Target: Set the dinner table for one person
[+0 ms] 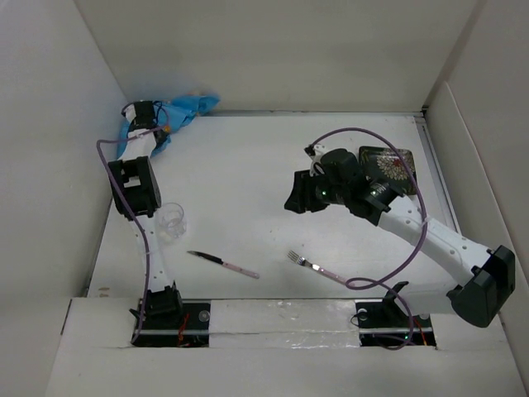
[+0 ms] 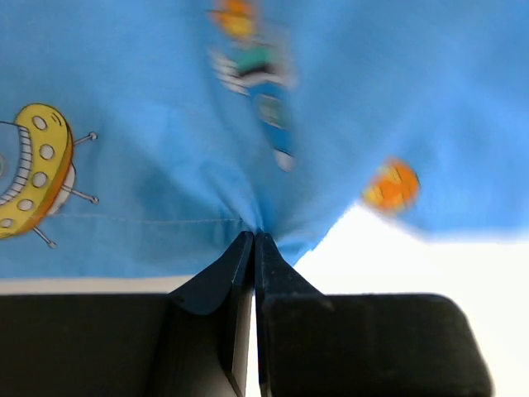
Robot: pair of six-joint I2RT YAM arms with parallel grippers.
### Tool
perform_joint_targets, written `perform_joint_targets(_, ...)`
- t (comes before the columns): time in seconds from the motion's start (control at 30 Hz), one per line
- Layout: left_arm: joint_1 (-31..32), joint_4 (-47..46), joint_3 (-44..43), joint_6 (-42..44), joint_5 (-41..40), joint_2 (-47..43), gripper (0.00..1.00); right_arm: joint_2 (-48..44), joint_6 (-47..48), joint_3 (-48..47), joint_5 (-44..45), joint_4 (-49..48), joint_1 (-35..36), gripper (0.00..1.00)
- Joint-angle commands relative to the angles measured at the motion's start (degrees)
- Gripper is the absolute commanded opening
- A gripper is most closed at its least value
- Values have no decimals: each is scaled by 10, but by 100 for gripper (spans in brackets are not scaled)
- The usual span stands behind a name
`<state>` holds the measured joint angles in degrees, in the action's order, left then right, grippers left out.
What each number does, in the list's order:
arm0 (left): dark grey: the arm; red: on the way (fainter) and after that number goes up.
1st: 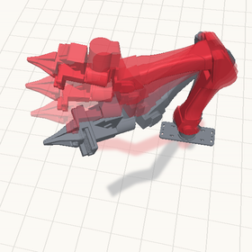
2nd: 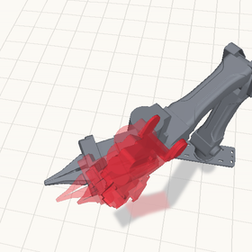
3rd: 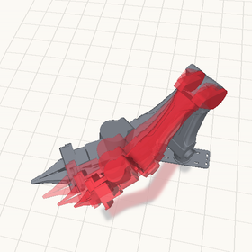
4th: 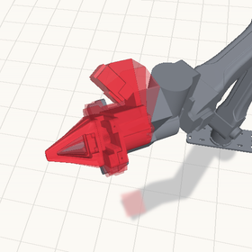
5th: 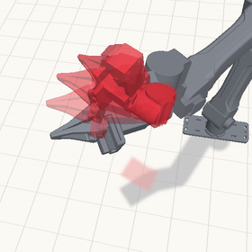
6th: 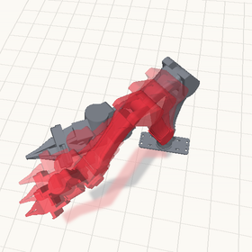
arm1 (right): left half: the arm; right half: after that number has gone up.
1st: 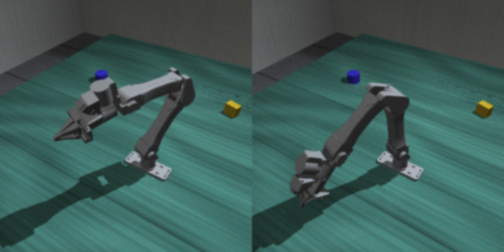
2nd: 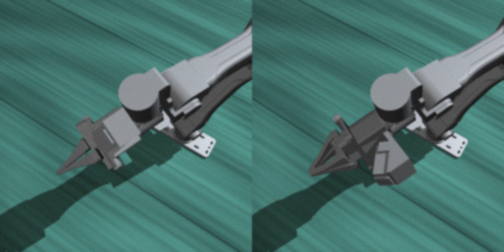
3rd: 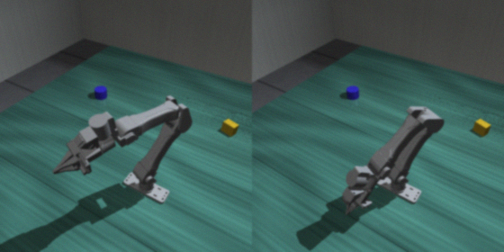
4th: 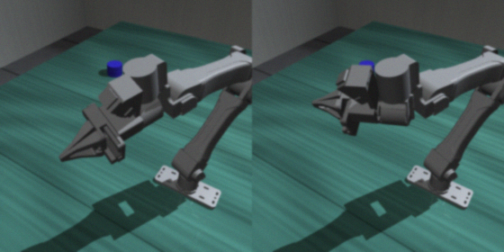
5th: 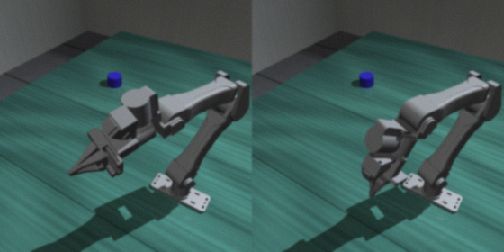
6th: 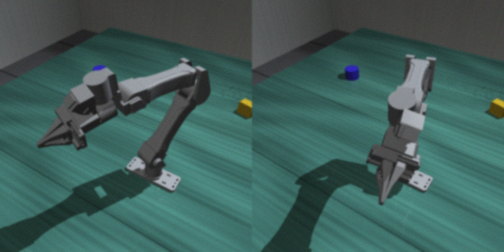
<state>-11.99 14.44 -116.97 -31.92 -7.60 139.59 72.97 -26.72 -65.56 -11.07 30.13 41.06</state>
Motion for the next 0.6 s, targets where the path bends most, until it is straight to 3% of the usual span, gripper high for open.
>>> perform_joint_targets(0.0, 84, -38, 30, 48, 34, -128, 0, 9, 17, -46, 17, -39, 4, 53)
perform_joint_targets(0.1, 150, -36, 40, 71, 52, -206, 0, 5, 22, -60, 37, -48, -8, 53)
perform_joint_targets(0.23, 162, -46, 34, 49, 121, -262, 0, -4, 22, -69, 55, -52, -33, 52)
perform_joint_targets(0.43, 168, -69, -11, -23, 313, -347, 0, -41, 8, -91, 84, -51, -85, 33)
perform_joint_targets(0.47, 168, -82, 8, -34, 354, -377, 0, -45, 5, -92, 89, -52, -91, 28)
perform_joint_targets(0.57, 168, -162, 100, -88, 424, -444, 0, -67, -2, -94, 105, -51, -105, 28)
